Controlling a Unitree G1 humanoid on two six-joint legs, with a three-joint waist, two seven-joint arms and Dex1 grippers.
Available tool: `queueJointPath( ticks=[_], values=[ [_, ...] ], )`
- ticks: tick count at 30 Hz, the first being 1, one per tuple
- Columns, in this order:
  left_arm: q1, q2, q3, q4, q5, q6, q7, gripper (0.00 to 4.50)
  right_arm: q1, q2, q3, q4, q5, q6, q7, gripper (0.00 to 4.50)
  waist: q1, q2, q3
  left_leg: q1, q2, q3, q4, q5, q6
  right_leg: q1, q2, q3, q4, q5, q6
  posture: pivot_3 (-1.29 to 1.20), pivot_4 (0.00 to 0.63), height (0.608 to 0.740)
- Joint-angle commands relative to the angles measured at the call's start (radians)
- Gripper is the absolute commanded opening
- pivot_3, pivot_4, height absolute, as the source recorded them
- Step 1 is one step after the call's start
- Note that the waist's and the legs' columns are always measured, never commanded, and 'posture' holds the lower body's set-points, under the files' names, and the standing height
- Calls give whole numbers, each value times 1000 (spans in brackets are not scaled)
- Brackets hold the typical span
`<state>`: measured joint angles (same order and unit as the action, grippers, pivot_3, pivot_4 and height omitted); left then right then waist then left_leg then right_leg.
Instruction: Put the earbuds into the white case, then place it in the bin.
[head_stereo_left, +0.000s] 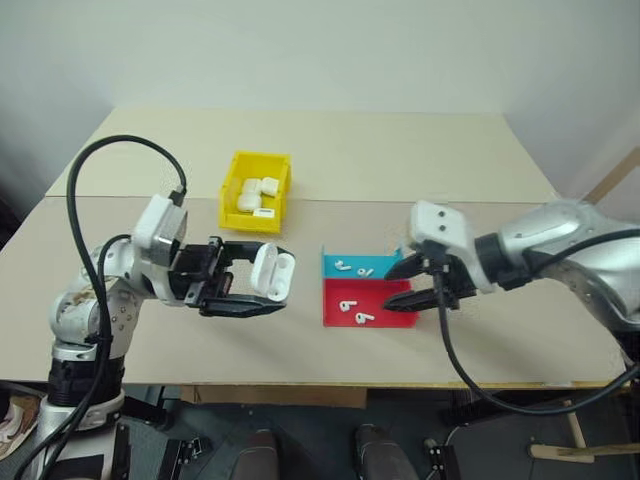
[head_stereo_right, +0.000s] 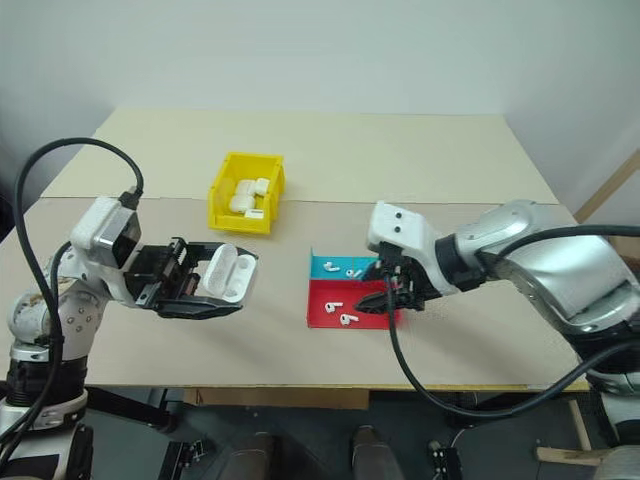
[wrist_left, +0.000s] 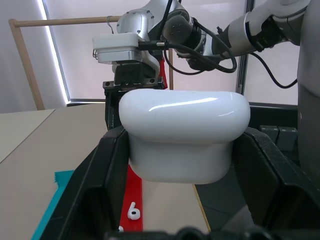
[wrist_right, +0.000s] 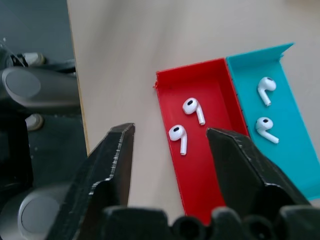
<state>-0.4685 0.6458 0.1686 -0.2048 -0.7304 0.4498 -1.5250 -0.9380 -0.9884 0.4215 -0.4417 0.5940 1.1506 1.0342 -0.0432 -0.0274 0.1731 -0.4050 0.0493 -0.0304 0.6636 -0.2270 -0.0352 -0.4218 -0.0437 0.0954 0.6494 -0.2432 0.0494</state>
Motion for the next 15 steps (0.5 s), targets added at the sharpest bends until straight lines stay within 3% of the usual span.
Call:
queueJointPath(
  ticks=[1, 6, 15],
  values=[
    [6, 24, 1, -6, -7, -33, -7, 2787, -65, 38, 91, 0, -62, 66, -19, 2873, -1, 0, 0, 0, 0, 0, 0, 0, 0, 0, 0, 0, 0, 0, 0, 0, 150, 740],
    [24, 25, -10, -15, -16, -49, -3, 2787, -121, 118, 250, 38, -144, 124, -46, 2873, 2, 0, 0, -1, 0, 0, 0, 0, 0, -1, 0, 0, 0, 0, 0, 0, 150, 740],
    [19, 19, -49, -17, -8, -70, 8, 2787, -189, 217, 413, 135, -252, 117, -51, 2873, 0, 0, 0, -1, 0, 0, 0, 0, 0, -1, 0, -1, 0, 0, 0, 0, 150, 740]
  ],
)
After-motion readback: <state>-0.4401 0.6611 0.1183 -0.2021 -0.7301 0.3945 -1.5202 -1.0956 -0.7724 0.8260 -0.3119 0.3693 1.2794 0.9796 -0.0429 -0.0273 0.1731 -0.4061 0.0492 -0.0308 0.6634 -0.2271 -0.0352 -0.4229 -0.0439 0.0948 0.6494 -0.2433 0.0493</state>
